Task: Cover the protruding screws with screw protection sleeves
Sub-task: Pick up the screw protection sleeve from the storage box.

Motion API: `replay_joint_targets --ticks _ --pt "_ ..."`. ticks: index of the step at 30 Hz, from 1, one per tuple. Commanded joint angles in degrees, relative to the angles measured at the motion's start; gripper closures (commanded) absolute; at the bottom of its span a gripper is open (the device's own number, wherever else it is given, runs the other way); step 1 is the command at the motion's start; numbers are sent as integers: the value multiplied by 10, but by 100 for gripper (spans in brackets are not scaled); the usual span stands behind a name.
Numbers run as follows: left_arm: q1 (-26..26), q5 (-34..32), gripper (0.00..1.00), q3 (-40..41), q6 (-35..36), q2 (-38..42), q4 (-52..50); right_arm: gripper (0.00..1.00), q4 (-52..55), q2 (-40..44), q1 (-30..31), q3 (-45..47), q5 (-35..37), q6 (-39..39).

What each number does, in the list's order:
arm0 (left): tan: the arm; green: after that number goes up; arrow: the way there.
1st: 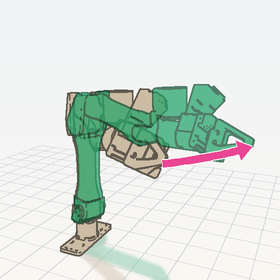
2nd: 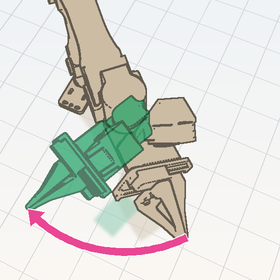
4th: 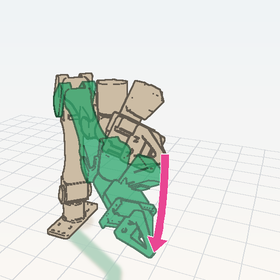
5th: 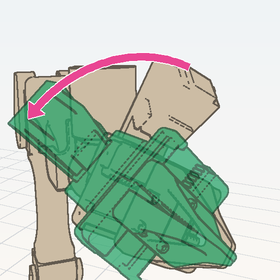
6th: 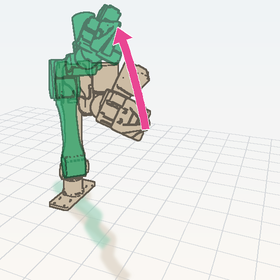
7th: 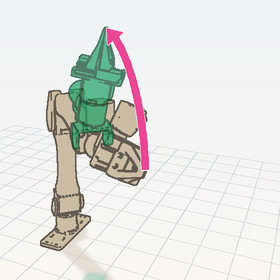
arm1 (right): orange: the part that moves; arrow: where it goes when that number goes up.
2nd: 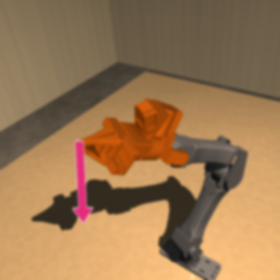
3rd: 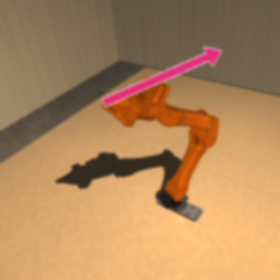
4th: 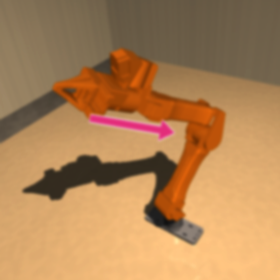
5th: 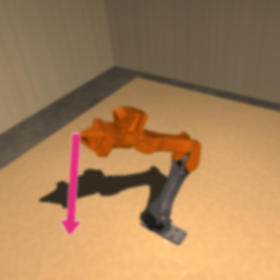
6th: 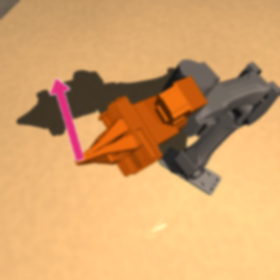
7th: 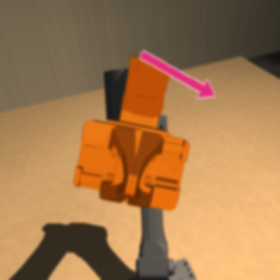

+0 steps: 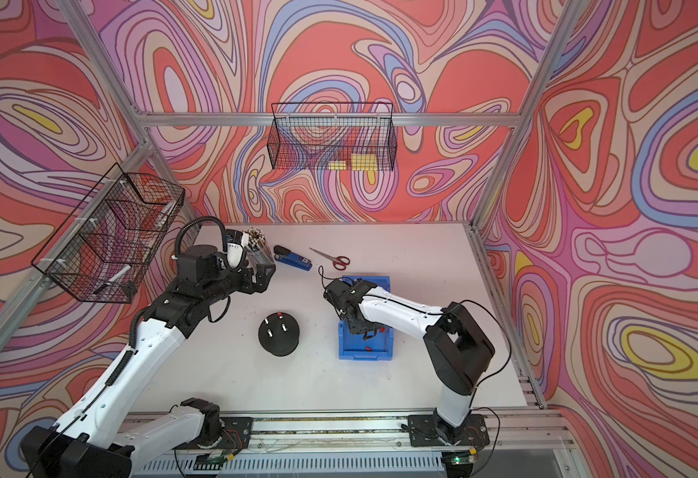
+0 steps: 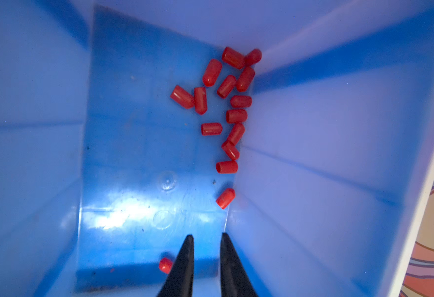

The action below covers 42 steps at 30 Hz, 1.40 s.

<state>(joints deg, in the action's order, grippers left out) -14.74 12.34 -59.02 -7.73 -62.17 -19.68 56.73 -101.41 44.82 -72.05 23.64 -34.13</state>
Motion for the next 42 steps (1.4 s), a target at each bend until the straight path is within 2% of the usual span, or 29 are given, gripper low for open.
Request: replay_joint_targets --ticks 1,11,29,35,42 --pt "0 -4 10 6 1 -6 -5 79 -37 -26 -11 -5 26 8" --pt "-1 -9 10 7 3 -11 -8 78 -122 -59 -36 -11 22 62" --pt "-1 -8 10 6 0 -23 -8 73 -156 -77 -57 5 52 73" --pt "-1 -8 11 6 -5 -24 -4 85 -215 -13 -57 36 27 83" --pt "-1 -8 11 7 -6 -24 -4 89 -265 8 -57 71 31 65"
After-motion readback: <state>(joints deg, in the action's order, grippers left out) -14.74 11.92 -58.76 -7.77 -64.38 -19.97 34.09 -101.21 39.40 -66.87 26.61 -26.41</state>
